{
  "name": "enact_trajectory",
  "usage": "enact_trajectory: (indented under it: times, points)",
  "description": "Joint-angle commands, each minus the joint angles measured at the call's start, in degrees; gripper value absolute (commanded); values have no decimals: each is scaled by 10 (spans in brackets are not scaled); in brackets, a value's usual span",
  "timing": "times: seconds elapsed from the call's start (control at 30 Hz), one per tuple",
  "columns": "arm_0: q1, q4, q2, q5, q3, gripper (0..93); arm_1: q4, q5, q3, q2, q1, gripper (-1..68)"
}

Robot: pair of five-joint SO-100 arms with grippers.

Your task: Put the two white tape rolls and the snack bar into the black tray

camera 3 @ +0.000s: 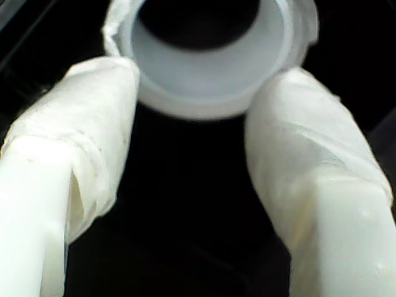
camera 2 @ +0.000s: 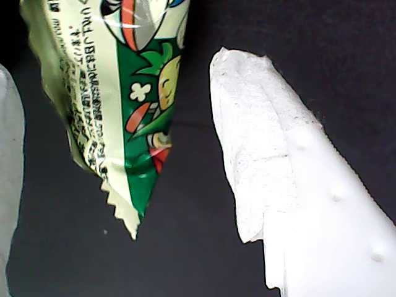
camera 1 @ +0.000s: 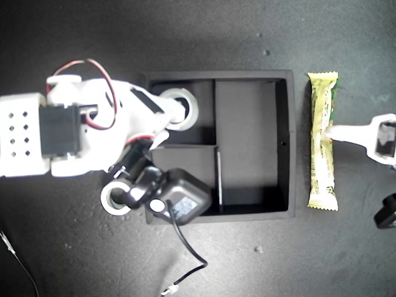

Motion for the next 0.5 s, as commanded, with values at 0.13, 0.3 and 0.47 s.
enact_trajectory:
  times: [0.13, 0.3, 0.47]
  points:
    - [13, 31, 38, -19, -35, 171, -6, -3, -94, -117, -2, 237]
    - [21, 117, 127, -52, -28, 145, -10, -9, -166, -240, -1, 259]
    - [91, 178, 235, -146, 25, 121, -17, 18, -183, -311, 22, 33]
